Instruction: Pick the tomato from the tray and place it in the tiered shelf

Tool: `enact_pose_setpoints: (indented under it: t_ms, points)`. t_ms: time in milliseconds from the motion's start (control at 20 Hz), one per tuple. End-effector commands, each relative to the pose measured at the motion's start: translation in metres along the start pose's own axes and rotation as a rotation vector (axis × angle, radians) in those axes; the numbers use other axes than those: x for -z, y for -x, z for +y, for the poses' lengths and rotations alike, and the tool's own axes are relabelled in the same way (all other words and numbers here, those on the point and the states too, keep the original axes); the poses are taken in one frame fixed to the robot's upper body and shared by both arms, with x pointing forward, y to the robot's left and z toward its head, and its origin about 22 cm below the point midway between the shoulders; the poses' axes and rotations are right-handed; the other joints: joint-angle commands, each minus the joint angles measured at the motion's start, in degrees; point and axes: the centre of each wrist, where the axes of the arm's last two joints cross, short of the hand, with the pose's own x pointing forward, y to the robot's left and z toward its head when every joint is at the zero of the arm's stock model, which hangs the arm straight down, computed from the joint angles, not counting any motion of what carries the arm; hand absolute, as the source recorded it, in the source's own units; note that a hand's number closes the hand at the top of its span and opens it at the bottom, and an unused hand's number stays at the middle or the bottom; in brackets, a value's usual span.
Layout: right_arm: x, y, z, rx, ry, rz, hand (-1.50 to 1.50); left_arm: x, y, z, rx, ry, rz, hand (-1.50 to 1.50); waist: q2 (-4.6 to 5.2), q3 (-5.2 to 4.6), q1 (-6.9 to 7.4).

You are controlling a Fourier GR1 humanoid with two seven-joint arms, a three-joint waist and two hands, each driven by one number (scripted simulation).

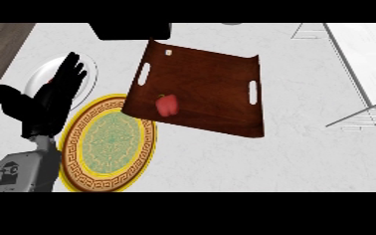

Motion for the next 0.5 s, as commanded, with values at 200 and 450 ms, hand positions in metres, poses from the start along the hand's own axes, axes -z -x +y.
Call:
enact_pose_setpoints:
  t_ms: [200, 450]
  points:
    - [-0.024, 0.032, -0.108, 0.102, -0.072, -0.087, -1.5, -0.001, -0.004, 0.007, -0.005, 0.003, 0.017, 0.0, -0.13, 0.05, -0.83]
    - [-0.055, 0.053, -0.142, 0.052, -0.143, -0.177, -1.5, -0.003, -0.003, -0.003, -0.001, -0.011, 0.011, 0.0, -0.08, 0.05, -0.69]
